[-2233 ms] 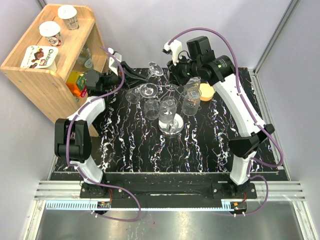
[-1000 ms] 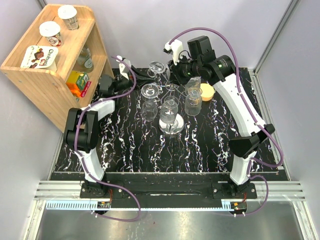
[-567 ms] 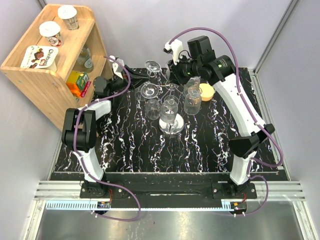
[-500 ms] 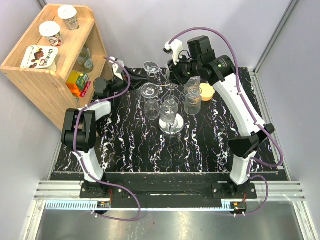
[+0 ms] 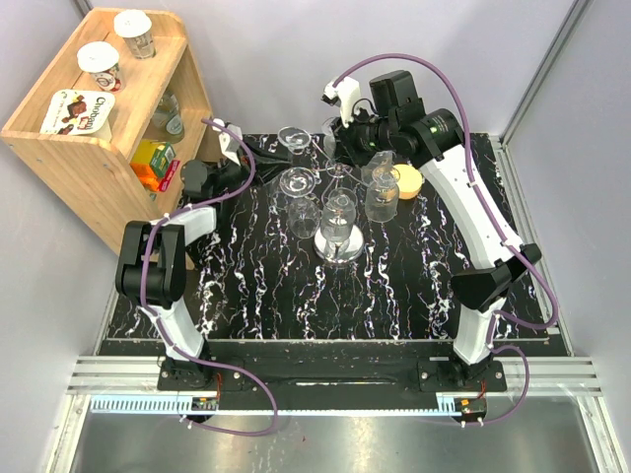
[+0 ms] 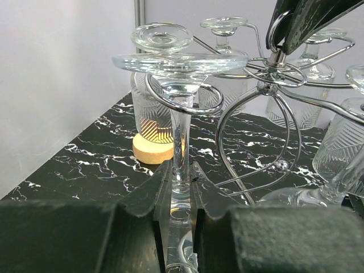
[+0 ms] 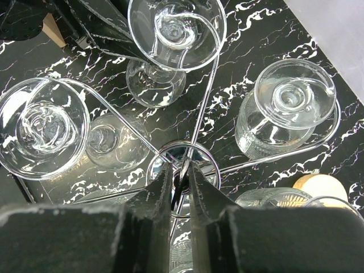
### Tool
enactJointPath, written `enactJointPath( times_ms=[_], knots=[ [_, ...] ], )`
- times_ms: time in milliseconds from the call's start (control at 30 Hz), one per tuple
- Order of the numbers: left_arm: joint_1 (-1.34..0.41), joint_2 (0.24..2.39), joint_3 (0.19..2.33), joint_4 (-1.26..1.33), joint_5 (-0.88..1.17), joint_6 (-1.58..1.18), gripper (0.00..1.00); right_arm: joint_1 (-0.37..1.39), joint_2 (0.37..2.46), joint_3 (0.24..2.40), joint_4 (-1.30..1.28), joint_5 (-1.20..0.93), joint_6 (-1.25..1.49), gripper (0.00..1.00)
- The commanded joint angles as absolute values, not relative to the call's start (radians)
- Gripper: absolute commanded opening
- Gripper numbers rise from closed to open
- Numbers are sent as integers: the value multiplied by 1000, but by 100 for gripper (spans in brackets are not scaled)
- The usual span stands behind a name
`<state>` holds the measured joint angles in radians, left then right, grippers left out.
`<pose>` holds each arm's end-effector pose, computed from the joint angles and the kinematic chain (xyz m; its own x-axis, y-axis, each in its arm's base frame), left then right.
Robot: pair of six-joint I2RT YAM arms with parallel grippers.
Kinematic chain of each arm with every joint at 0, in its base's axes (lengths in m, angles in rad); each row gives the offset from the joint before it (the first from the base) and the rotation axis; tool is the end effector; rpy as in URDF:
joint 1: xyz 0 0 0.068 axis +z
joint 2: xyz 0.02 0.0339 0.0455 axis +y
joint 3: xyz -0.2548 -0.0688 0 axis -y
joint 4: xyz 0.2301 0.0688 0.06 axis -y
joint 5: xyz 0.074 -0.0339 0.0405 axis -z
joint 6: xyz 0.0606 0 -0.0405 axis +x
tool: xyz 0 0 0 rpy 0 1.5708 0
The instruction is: Place the wine glass upside down on the wine glass rack
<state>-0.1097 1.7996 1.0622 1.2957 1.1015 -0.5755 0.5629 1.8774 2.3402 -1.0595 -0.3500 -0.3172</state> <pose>0.3663 -0.0947 0.3051 0.0056 -0.2482 -0.9687 0.9589 0.2761 -0.0652 0.3139 0.2227 0.4393 -0.2203 -0.4855 -0.8460 -0.8524 0.5175 -0.0749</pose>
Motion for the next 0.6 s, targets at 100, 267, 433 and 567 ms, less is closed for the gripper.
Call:
enactJointPath(
  times_ms=[100, 267, 433, 567],
  knots=[
    [-103, 1747, 1029, 1520, 1129, -497, 0, 561, 1888, 2391, -1016, -351, -299, 3],
    [-112, 1736, 1002, 1517, 1155, -468, 0, 563, 1893, 2393, -1019, -345, -299, 3],
    [-118, 1700, 973, 1485, 1158, -394, 0, 565, 1896, 2396, -1023, -337, -301, 4],
    [-124, 1672, 976, 1364, 1169, -287, 0, 564, 1902, 2398, -1022, -339, -298, 3]
  ],
)
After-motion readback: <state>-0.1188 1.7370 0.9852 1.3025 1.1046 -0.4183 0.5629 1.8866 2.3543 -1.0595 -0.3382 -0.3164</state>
